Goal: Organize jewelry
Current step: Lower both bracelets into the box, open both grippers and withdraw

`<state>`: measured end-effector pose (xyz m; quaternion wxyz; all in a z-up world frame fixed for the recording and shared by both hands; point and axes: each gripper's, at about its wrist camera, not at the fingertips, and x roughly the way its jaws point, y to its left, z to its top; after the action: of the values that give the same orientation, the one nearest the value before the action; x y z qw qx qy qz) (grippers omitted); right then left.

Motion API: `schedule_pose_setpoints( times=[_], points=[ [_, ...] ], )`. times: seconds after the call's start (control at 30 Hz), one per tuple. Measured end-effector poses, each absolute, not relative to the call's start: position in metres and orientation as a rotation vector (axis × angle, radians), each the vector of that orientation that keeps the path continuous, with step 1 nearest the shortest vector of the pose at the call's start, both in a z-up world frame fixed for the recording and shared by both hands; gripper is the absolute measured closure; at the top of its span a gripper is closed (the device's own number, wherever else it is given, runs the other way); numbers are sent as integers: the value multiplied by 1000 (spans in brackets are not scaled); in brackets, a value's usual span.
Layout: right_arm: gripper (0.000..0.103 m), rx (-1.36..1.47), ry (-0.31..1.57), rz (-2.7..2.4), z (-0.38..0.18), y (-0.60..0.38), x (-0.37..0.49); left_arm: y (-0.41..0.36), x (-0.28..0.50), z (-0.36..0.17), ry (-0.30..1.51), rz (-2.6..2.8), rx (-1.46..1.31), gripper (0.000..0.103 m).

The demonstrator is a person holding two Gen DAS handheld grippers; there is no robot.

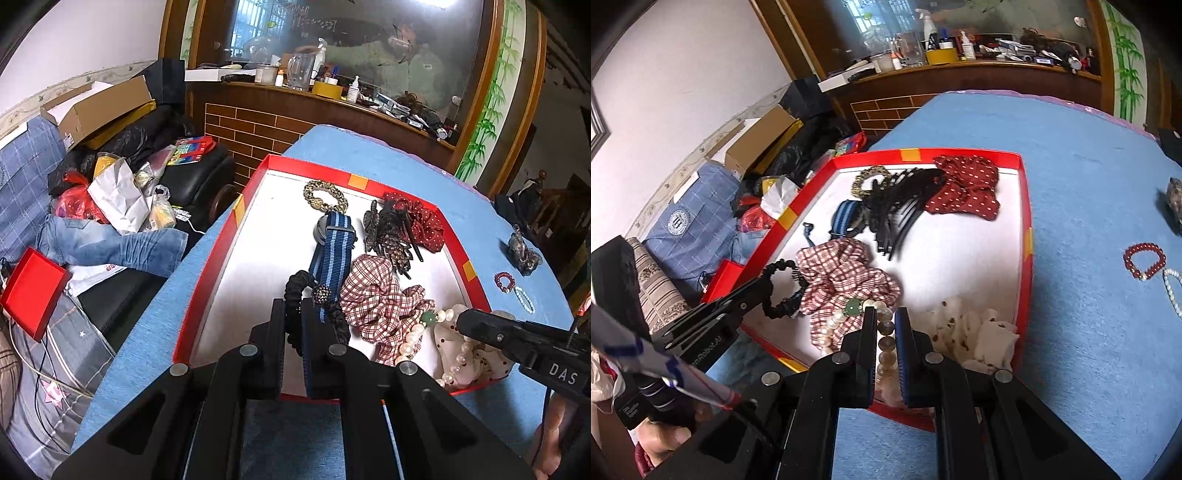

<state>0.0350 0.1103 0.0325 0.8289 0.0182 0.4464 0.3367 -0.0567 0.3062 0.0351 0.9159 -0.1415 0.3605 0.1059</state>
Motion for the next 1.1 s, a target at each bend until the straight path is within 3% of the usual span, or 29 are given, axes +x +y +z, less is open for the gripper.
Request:
schedule_pose_setpoints(
  times=[0.87, 0.93, 1.1],
  points=[
    [92, 8, 963, 663, 22, 99, 37, 286, -51, 32, 778, 226, -247, 94],
    [92, 9, 961, 665, 23, 97, 36, 286, -52, 32, 781, 224, -243, 92],
    [91, 13, 957, 677, 25, 95, 33, 283, -53, 34, 780, 230, -237, 77]
  ],
)
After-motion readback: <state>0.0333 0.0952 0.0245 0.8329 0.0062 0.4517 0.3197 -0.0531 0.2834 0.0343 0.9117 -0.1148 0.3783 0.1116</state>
